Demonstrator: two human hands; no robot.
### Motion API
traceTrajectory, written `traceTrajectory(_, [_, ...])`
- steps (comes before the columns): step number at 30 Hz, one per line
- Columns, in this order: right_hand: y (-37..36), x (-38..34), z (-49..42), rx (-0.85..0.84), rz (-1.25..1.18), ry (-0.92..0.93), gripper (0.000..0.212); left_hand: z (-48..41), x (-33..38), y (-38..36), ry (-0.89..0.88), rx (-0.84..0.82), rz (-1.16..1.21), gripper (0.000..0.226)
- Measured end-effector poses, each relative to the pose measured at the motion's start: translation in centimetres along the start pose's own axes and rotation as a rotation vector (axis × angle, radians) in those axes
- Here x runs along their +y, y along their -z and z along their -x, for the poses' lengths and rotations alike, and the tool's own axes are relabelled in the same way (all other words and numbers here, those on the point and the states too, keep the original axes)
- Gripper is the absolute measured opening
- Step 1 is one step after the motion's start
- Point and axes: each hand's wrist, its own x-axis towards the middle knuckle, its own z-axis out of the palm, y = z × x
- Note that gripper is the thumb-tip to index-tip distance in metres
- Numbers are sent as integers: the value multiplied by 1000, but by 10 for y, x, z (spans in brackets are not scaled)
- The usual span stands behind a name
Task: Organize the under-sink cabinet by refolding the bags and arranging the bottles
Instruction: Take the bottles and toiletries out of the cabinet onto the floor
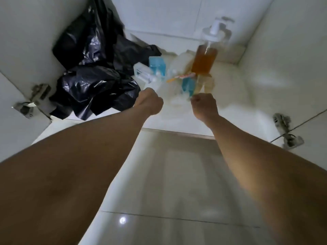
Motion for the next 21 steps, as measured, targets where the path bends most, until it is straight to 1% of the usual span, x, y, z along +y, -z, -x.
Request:
traceTrajectory(3, [-15,9,-8,47,-214,-25,17,-12,0,-10,-21,78,63,38])
traceTrajectory(5, [-17,7,-5,42,-263,-21,11,-16,-4,-11,-52,82,98,31])
traceTrajectory(8, [-10,-1,9,12,-379,-49,15,-6,-9,-3,-70,68,174,11])
traceTrajectory(10, [-3,-4,20,-21,-395,-38,12,7,-13,4,-85,67,235,21])
traceTrajectory(12, [8,-7,39,-96,-321,-66,14,23,-14,12,-95,46,302,20])
traceTrajectory(13, [15,-9,52,-157,-271,-95,16,32,-14,16,-99,9,329,16])
traceTrajectory(15, [30,-11,76,-295,-169,-156,13,55,-9,19,-100,-118,353,7])
traceTrajectory(17, [42,-5,93,-397,-120,-229,18,78,-5,17,-105,-238,315,4])
traceTrajectory(19, [53,7,107,-413,-124,-284,22,96,0,9,-108,-344,279,9])
traceTrajectory(21, [61,28,121,-422,-113,-335,20,109,2,-5,-81,-469,272,14])
